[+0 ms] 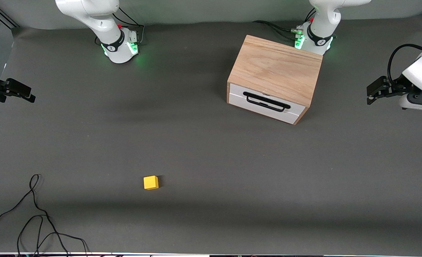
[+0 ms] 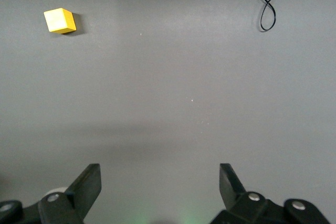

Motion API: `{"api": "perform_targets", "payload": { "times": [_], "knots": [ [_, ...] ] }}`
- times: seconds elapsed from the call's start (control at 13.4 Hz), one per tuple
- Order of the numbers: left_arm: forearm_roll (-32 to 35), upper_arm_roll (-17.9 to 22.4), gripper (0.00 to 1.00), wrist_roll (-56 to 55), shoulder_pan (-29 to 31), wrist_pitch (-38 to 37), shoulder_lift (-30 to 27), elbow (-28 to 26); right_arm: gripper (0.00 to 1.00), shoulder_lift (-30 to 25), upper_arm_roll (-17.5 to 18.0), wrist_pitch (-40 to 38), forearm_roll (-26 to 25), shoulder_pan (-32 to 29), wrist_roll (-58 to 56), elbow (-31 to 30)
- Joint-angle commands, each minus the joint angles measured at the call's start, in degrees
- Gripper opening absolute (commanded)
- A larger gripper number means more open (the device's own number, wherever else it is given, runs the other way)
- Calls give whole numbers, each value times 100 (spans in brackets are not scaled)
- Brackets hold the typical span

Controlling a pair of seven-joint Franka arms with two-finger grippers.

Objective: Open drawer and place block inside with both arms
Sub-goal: 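Move the right gripper toward the yellow cube while the left gripper approaches the box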

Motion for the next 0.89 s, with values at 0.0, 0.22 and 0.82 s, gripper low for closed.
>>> {"api": "perform_targets", "payload": {
  "times": [0.0, 0.22, 0.82],
  "knots": [
    [115, -30, 100, -106, -73, -230, 188, 321, 100, -24, -19, -23, -64, 36, -108, -13],
    [115, -30, 100, -106, -55, -230, 188, 321, 100, 2, -1, -32, -64, 36, -73, -4],
    [115, -30, 100, -115, -55, -230, 188, 313, 100, 343, 183, 39, -55, 562, 531, 354]
  ]
}}
